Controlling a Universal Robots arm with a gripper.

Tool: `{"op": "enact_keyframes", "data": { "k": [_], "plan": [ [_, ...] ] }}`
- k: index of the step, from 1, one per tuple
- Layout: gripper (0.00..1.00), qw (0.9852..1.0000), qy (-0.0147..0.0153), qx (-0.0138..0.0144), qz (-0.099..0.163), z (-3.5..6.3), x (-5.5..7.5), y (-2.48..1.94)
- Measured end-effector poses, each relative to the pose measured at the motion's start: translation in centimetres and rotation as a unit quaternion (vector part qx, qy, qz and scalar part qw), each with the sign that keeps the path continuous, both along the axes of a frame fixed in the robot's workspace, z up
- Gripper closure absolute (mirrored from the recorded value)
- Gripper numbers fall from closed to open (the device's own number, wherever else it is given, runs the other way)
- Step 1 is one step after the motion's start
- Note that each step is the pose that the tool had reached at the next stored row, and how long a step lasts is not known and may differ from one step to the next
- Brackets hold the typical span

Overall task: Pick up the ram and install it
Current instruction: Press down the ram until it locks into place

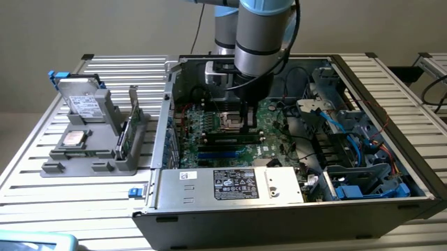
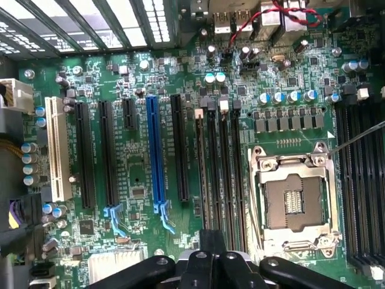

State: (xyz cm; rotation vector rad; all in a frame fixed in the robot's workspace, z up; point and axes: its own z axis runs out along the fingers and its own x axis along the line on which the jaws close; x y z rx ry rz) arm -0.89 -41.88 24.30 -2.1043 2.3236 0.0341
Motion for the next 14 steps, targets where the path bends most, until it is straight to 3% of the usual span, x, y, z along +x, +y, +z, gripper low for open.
{"op": "enact_keyframes", "data": {
  "k": [7, 14],
  "plan": [
    [0.89, 1.0000, -0.0001, -0.0004, -0.001, -0.07, -2.2, 0.00],
    [0.89, 1.0000, -0.0001, -0.0004, -0.001, -0.82, -4.0, 0.00]
  ]
}}
